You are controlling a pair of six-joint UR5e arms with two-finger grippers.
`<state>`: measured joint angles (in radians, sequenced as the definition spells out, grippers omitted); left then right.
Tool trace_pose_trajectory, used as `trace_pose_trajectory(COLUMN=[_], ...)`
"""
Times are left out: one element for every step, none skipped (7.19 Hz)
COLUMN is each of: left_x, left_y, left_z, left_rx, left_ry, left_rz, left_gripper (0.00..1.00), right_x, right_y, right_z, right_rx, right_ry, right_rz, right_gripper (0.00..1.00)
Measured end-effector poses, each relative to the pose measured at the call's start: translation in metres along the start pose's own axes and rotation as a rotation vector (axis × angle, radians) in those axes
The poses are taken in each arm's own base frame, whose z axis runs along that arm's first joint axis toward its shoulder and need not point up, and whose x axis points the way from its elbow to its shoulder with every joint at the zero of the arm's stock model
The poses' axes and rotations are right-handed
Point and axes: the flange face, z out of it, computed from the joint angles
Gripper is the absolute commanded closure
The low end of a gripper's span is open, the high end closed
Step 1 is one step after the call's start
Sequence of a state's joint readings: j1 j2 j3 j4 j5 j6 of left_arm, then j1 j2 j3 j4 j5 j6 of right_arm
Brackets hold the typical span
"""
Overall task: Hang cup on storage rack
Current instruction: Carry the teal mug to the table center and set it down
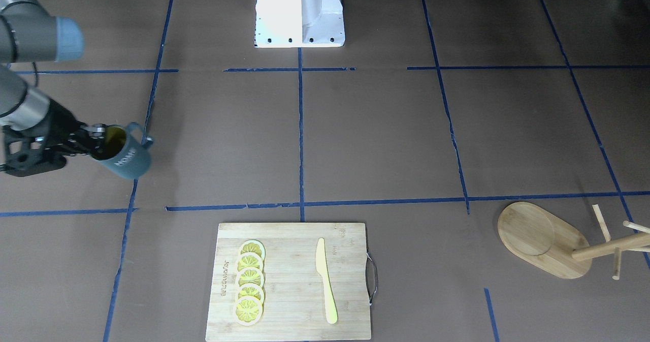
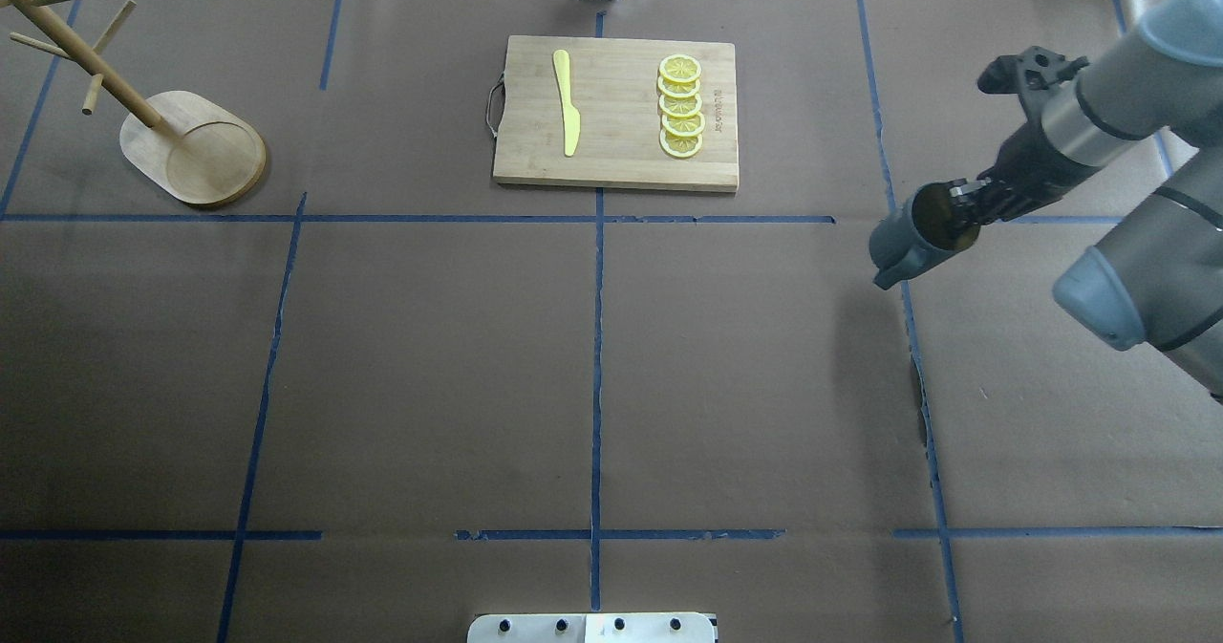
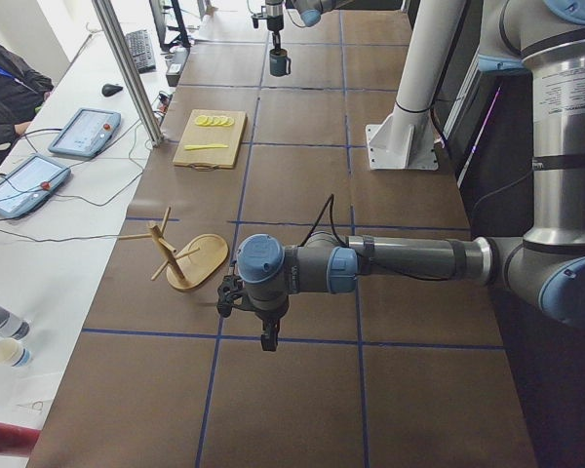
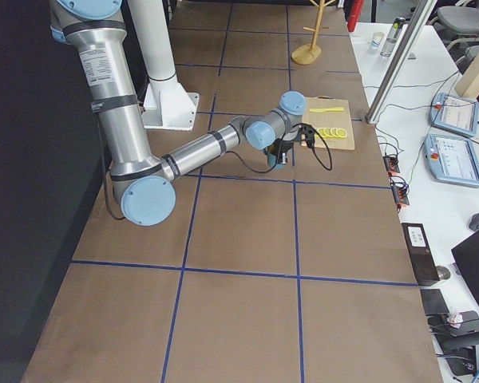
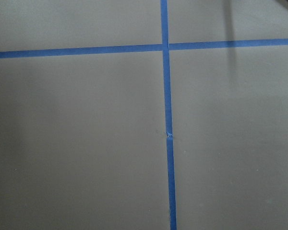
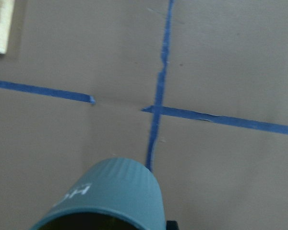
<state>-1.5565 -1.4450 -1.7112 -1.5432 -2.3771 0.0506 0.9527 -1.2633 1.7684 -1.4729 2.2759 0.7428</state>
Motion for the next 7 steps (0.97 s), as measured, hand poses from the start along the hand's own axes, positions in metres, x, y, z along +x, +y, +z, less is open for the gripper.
trace_pose_trajectory(left_x=[0.0, 0.001, 0.001, 0.001, 0.002, 0.002, 0.003], left_y=[0.0, 0.0, 0.0, -0.001, -0.001, -0.001, -0.001], left_z=[0.0, 0.0, 0.0, 0.0, 0.0, 0.001, 0.001], left_rx=[0.0, 0.001, 0.0, 0.0, 0.0, -0.001, -0.002], left_ry=[0.0, 0.0, 0.001, 0.001, 0.001, 0.001, 0.001], left_rz=[0.001, 0.002, 0.003, 0.003, 0.004, 0.006, 0.007], left_gripper=[0.0, 0.0, 0.0, 0.0, 0.0, 0.0, 0.0], right_x=[-0.063, -0.12, -0.174, -0.22, -0.26, -0.291, -0.313], right_y=[-0.001, 0.003, 0.01, 0.017, 0.022, 0.031, 0.044], right_z=[0.005, 0.012, 0.018, 0.027, 0.039, 0.054, 0.069], right_rx=[-0.003, -0.005, -0.009, -0.01, -0.007, -0.01, -0.003], right_ry=[0.015, 0.032, 0.039, 0.042, 0.049, 0.059, 0.075], right_rz=[0.043, 0.084, 0.142, 0.203, 0.264, 0.322, 0.373], right_gripper=[1.0, 1.0, 1.0, 1.0, 1.0, 1.0, 1.0])
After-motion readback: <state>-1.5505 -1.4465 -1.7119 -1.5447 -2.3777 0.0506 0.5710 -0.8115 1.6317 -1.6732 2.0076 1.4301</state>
